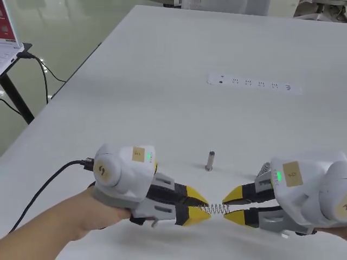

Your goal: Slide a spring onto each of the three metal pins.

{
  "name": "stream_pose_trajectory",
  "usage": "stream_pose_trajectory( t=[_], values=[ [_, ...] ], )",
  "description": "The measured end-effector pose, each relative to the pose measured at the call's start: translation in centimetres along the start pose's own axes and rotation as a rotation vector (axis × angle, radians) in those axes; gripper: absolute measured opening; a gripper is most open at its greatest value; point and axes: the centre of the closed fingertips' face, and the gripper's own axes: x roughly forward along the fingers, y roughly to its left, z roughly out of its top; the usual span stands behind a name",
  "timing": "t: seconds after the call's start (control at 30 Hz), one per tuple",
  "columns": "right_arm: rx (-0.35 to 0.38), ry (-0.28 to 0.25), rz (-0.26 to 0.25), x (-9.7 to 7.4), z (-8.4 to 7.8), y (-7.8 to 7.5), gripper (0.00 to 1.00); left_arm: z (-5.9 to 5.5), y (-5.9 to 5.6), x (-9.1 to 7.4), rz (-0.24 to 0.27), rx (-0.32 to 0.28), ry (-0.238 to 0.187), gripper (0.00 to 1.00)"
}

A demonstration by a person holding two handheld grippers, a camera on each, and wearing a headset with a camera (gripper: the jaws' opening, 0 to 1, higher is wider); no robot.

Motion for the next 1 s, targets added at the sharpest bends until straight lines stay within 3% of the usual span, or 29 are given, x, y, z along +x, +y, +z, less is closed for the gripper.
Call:
stream_pose_trajectory(
  t=[0.6, 1.0],
  values=[
    [0.024, -0.068, -0.003, -0.6, 2.1, -0.3, 0.07, -0.2, 0.1, 0.0, 0.012, 0.006, 0.01, 0.02],
    [0.122, -0.191, -0.018, -0.7, 4.3, -0.5, 0.08, 0.0, -0.2, 0.3, 0.01, -0.003, -0.005, 0.02]
  ],
)
